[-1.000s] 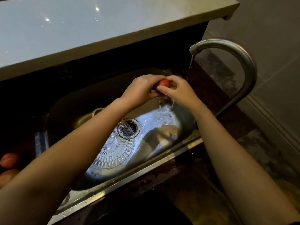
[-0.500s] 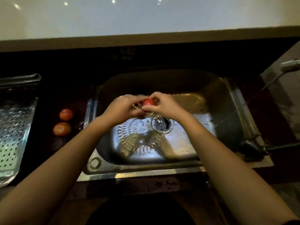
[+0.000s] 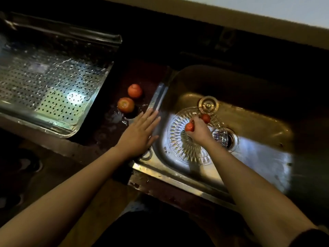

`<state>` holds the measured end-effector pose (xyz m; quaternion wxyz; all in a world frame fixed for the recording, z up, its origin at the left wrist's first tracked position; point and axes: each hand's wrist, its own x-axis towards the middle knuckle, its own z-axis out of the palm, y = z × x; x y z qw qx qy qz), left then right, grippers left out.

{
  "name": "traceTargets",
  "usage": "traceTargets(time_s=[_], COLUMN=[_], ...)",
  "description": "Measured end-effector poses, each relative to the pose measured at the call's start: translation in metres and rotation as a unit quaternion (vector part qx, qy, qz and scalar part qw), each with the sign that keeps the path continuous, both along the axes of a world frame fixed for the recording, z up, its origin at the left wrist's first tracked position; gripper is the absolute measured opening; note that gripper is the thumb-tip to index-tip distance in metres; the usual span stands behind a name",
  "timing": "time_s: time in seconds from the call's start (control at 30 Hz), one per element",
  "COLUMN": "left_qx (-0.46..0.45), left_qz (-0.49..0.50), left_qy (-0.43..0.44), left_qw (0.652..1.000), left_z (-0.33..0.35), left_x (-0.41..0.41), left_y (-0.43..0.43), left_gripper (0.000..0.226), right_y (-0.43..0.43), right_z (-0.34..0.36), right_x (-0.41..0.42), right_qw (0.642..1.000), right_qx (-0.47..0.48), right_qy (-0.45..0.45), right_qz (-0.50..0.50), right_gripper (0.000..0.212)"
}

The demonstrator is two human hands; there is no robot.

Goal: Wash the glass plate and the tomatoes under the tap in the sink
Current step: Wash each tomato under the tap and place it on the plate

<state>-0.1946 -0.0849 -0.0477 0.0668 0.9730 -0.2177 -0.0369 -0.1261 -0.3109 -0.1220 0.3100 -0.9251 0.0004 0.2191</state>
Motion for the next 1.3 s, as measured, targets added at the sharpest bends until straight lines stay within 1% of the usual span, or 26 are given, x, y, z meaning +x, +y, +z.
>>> traceTargets(time_s=[0.1, 0.27, 0.37, 0.47, 0.53, 0.57, 0.67, 0.73, 0.8, 0.93, 1.03, 1.17, 1.3], left_qx=[-0.008, -0.008, 0.006, 0.019, 0.021, 0.02, 0.01, 0.002, 0.0, 0.015, 0.008, -0.009, 0.005], left_qz=[0.012, 0.012, 0.015, 0.018, 0.02, 0.021, 0.023, 0.023, 0.022, 0.027, 0.028, 0.024, 0.024], left_qy=[-0.007, -0.01, -0.003, 0.006, 0.004, 0.001, -0.004, -0.009, -0.005, 0.006, 0.004, 0.006, 0.01], left_qw=[1.0, 1.0, 1.0, 1.0, 1.0, 1.0, 1.0, 1.0, 1.0, 1.0, 1.0, 1.0, 1.0], left_z=[-0.008, -0.013, -0.012, -0.013, -0.013, -0.013, -0.012, -0.011, -0.011, -0.015, -0.014, -0.013, -0.014], left_x=[-0.001, -0.002, -0.001, -0.002, -0.002, -0.002, -0.002, -0.002, -0.002, -0.002, -0.002, -0.003, -0.003], left_y=[0.001, 0.003, 0.002, 0.002, 0.002, 0.002, 0.001, 0.002, 0.002, 0.003, 0.003, 0.003, 0.004], left_gripper=[0.058, 0.059, 0.059, 0.059, 0.059, 0.059, 0.059, 0.058, 0.059, 0.061, 0.061, 0.06, 0.062], right_y=[0.005, 0.003, -0.003, -0.003, 0.003, 0.008, 0.034, 0.059, 0.087, 0.129, 0.14, 0.142, 0.137], right_z=[-0.013, -0.025, -0.028, -0.023, -0.008, 0.004, 0.048, 0.076, 0.096, 0.108, 0.103, 0.097, 0.097], right_x=[-0.004, -0.007, -0.006, -0.002, 0.009, 0.018, 0.048, 0.065, 0.078, 0.092, 0.096, 0.098, 0.095], right_qw=[0.998, 0.996, 0.992, 0.99, 0.994, 0.995, 0.99, 0.978, 0.964, 0.941, 0.93, 0.931, 0.935], right_qx=[-0.049, -0.074, -0.097, -0.109, -0.091, -0.073, 0.008, 0.053, 0.069, 0.038, 0.02, 0.05, 0.075], right_qy=[-0.011, 0.019, 0.023, 0.03, 0.014, -0.01, -0.118, -0.173, -0.197, -0.156, -0.127, -0.124, -0.145], right_qz=[0.028, 0.044, 0.073, 0.082, 0.067, 0.063, 0.07, 0.103, 0.167, 0.298, 0.344, 0.339, 0.316], right_gripper=[0.046, 0.043, 0.039, 0.046, 0.051, 0.052, 0.047, 0.048, 0.053, 0.068, 0.066, 0.06, 0.058])
